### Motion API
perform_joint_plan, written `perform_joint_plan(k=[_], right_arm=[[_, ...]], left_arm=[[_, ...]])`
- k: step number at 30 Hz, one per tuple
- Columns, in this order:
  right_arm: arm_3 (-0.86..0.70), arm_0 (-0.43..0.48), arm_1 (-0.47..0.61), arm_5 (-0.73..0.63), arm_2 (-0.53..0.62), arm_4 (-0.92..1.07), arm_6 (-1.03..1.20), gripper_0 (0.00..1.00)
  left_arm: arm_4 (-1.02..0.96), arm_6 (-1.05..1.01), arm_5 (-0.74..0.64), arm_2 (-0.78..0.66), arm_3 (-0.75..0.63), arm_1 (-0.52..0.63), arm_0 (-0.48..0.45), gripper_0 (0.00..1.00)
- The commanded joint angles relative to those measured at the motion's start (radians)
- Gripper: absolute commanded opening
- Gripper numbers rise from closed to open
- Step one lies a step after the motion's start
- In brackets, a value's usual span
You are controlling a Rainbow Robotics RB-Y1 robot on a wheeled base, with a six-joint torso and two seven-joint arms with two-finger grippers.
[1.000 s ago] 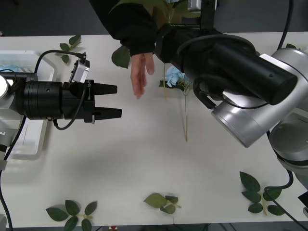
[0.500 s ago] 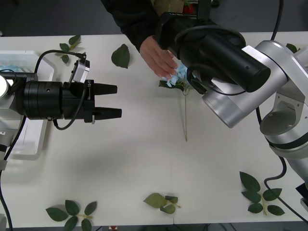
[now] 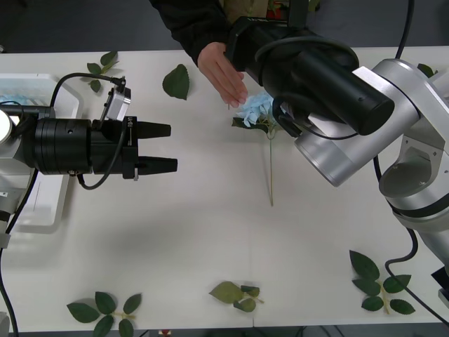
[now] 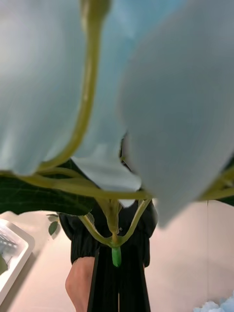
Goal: Place the red flowers into the right box and the blue flowers into the left box. If a person shows an open palm, hand one flower to the person first, then continue sorting.
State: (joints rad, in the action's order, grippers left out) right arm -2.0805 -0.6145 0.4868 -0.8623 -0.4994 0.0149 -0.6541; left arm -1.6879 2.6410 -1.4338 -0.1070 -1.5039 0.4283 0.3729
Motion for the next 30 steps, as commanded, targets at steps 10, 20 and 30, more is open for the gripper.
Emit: perform_joint_plan(k=[10,20,30], right_arm=[[-0.013,-0.033,0.227,0.106,0.065,0.295,0.045,1.00],[-0.015,0.153,0.424,0.250,0.065,0.439,0.018,1.00],[0.042,0.357,0.423,0.151,0.065,0.507,-0.173,1.00]], left_arm=[[-0.015,0.064,0.009,0.010,-0.032,-0.008,0.004,1.00],[-0.015,0.064,0.009,0.010,-0.032,-0.008,0.004,1.00],[-0.015,0.064,0.009,0.010,-0.032,-0.008,0.004,1.00]])
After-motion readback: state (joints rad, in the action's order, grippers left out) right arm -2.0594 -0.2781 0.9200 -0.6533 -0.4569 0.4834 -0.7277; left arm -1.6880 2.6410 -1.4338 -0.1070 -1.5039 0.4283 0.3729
